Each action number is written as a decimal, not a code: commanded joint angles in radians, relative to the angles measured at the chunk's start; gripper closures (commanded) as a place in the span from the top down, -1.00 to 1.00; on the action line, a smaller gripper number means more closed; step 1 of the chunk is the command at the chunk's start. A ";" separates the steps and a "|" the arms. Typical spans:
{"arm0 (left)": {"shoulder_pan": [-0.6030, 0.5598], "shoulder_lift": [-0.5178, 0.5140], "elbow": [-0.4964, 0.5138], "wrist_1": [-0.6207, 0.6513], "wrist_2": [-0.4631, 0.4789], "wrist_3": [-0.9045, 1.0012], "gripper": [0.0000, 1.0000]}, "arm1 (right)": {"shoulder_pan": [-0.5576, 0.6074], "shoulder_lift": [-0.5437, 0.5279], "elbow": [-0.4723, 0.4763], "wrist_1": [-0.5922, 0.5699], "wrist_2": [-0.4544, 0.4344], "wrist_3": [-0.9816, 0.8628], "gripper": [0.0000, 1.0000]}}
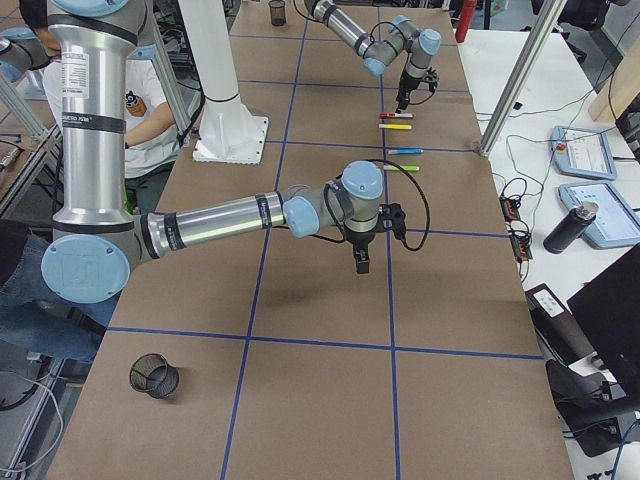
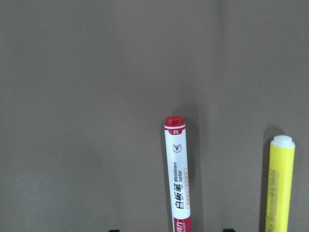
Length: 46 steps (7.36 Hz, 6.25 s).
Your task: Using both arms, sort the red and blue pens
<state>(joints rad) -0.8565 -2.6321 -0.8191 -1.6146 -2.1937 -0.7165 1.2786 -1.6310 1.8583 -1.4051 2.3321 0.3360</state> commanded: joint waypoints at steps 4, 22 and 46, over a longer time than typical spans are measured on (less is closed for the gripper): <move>0.001 -0.026 0.112 -0.158 0.005 -0.039 0.43 | -0.004 -0.004 -0.001 0.000 -0.002 0.000 1.00; -0.075 0.644 -0.824 -0.312 0.163 -0.273 -1.00 | -0.077 0.189 -0.031 0.002 -0.043 0.239 1.00; -0.800 1.837 -0.248 -2.338 0.221 0.070 -1.00 | -0.137 0.257 -0.050 0.002 -0.096 0.341 1.00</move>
<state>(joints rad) -1.6163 -0.7973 -1.1440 -3.8888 -1.9727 -0.7079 1.1432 -1.3744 1.8094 -1.4041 2.2366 0.6762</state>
